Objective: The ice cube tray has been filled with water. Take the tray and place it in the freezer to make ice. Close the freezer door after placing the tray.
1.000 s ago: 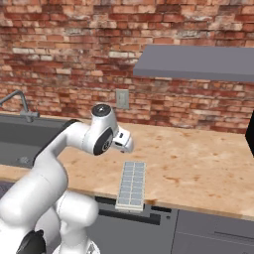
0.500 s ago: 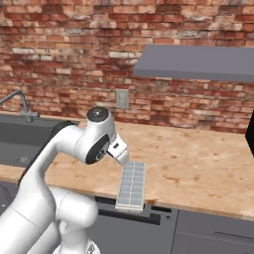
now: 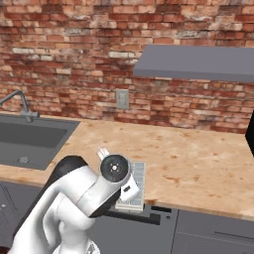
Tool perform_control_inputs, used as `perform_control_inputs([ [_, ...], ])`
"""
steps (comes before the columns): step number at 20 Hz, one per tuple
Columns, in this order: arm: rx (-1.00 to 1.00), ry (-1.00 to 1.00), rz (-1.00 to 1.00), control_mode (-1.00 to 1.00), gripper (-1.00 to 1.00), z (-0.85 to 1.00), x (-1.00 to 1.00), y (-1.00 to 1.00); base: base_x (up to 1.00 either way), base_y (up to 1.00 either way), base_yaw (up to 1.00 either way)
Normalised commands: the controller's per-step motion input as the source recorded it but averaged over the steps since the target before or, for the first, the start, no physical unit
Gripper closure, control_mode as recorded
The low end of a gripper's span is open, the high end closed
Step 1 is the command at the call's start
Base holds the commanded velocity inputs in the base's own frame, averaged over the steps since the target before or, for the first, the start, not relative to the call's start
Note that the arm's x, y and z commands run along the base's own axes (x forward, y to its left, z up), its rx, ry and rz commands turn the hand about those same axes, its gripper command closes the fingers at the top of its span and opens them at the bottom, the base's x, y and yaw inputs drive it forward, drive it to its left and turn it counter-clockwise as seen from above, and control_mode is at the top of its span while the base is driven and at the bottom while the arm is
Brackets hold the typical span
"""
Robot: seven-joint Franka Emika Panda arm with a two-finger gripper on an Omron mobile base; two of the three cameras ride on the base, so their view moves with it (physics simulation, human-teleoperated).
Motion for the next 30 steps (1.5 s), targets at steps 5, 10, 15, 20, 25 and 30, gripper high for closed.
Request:
perform_control_inputs([
  [5, 0.06, -0.07, -0.06, -1.00, -1.00, 0.00, -0.71, -0.25, 0.00, 0.00, 0.00],
  [10, 0.05, -0.02, -0.07, -1.00, -1.00, 0.00, -0.50, -0.22, 0.00, 0.00, 0.00],
  [15, 0.16, -0.01, -0.03, -1.00, -1.00, -0.09, -0.51, -0.23, 0.00, 0.00, 0.00],
  [20, 0.10, -0.01, -0.04, -1.00, -1.00, -0.50, -0.03, -0.01, 0.00, 0.00, 0.00],
  [25, 0.17, 0.00, 0.00, -1.00, -1.00, -0.43, 0.19, 0.00, 0.00, 0.00, 0.00],
  [30, 0.20, 0.00, 0.00, -1.00, -1.00, -0.31, 0.32, 0.00, 0.00, 0.00, 0.00],
])
